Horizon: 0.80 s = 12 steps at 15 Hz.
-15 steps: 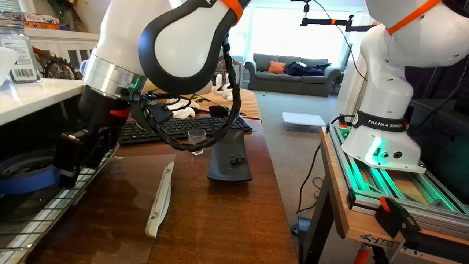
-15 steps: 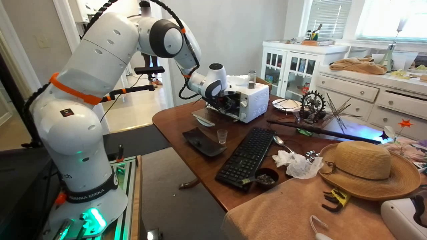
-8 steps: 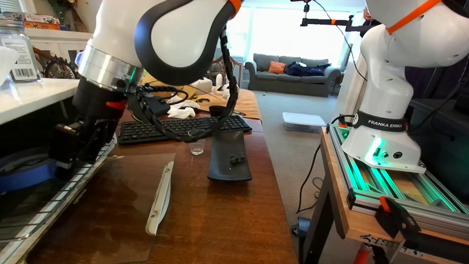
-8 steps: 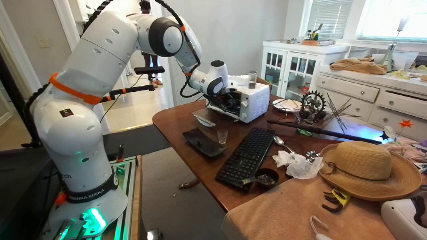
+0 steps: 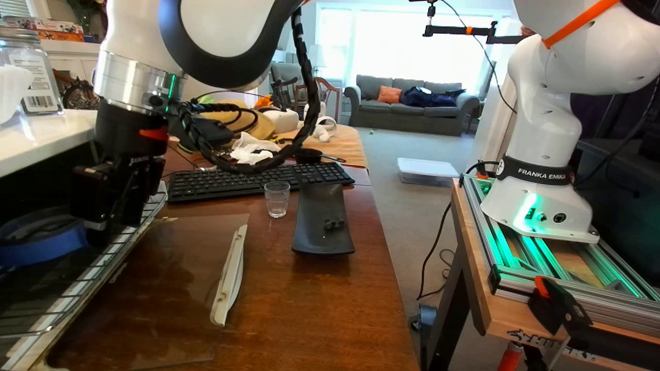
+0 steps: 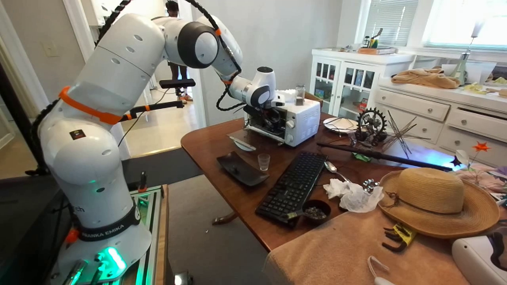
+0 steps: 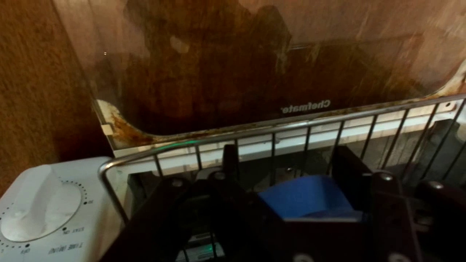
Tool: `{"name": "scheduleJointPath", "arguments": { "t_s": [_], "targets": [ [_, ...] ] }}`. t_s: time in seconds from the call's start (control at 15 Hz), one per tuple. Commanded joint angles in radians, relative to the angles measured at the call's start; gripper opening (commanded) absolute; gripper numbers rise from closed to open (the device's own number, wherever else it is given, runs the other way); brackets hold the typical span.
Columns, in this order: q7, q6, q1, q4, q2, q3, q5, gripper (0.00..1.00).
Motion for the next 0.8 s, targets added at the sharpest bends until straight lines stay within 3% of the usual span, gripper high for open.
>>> {"name": "scheduleJointPath", "arguments": {
  "t_s": [0.0, 0.73],
  "targets": [
    [-0.041, -0.027, -0.046, 0.010, 0.004, 0.074, 0.018, 0.42],
    [-0.015, 0.061, -0.026, -0.101, -0.020, 0.114, 0.016, 0.42]
  ]
}}
